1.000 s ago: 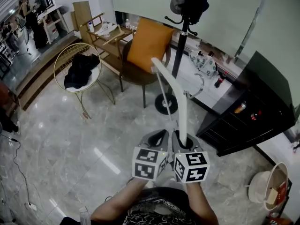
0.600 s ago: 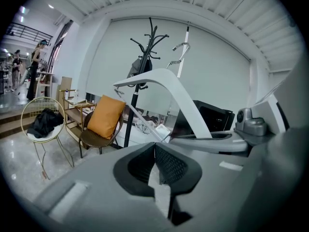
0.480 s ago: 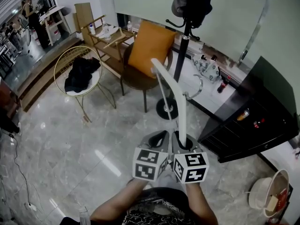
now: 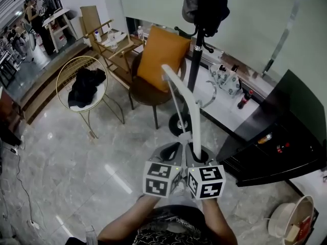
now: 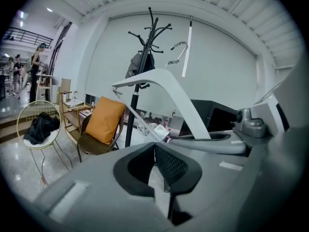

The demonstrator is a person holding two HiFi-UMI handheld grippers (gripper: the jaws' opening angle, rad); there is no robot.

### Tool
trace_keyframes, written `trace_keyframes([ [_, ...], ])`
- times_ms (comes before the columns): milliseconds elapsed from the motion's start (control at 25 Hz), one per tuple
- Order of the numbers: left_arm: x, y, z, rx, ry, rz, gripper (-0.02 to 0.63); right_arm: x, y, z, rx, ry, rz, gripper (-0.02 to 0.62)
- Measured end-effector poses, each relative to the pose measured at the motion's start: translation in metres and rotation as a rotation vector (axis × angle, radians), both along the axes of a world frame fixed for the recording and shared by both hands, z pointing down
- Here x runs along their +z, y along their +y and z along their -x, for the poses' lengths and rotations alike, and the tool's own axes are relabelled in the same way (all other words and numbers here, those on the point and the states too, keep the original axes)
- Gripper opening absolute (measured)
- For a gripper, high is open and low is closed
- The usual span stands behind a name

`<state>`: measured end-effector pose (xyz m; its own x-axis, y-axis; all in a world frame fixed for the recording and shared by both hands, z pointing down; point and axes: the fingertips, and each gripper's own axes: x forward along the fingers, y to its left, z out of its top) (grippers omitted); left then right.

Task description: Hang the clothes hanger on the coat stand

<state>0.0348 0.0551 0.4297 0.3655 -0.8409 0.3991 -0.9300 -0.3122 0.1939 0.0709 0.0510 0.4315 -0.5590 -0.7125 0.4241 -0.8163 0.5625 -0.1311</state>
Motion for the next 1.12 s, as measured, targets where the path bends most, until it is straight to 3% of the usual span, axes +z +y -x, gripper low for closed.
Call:
trace_keyframes([
  [400, 0.005, -0.066, -0.026, -0.049, -0.048, 0.019, 0.006, 0.005, -0.07, -0.027, -0.06, -0.021, 0.016, 0.023],
  [1120, 0.006, -0.11, -0.022, -0.085, -0.037, 0.019, 0.006, 0.007, -0.114, -0.023, -0.093, -0.004, 0.022, 0.023],
])
